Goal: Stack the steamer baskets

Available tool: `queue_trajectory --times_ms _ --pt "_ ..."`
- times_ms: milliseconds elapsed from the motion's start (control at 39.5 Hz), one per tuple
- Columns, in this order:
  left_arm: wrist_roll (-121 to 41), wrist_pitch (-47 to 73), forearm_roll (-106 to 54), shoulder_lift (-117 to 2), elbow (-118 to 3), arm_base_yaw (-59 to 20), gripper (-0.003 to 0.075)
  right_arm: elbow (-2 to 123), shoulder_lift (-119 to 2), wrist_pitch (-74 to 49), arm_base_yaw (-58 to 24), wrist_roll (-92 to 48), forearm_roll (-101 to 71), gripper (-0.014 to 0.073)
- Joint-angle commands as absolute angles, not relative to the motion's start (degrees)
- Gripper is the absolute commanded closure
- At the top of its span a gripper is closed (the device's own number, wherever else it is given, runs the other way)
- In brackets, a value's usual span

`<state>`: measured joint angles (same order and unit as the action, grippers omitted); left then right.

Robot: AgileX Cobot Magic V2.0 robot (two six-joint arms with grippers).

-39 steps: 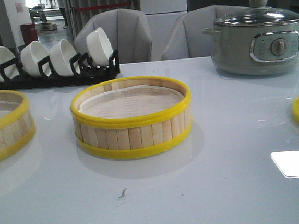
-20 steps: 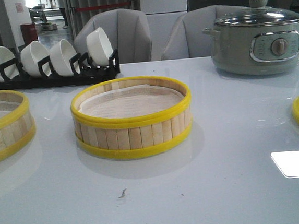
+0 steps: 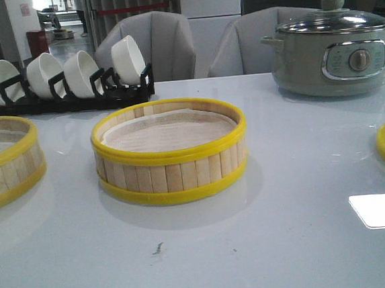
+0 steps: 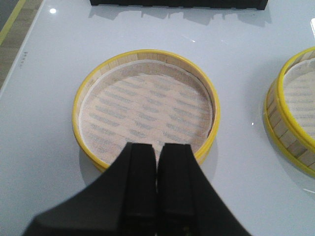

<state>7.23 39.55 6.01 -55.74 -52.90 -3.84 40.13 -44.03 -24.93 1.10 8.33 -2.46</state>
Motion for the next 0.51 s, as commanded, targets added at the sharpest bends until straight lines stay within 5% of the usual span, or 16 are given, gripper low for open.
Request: queue_trajectory --times_ms 0,127,380,482 --pt "7.1 36.3 5.6 -55.2 -54.5 -3.8 0.0631 42.3 -43.9 -19.6 1.1 8.1 -1.9 0.0161" --pt "7.0 36.2 5.4 -55.2 -54.5 -3.8 0.0598 42.3 -43.9 -19.6 1.1 8.1 -1.9 0.0161" --pt "7.0 37.0 1.0 -55.7 -54.5 -3.8 0.0271 42.3 -43.9 -19.6 1.1 8.1 -1.9 0.0161" --pt "7.0 37.2 -1.7 -57.3 -54.5 -3.8 0.0233 42.3 -43.9 -19.6 1.1 8.1 -1.9 0.0161"
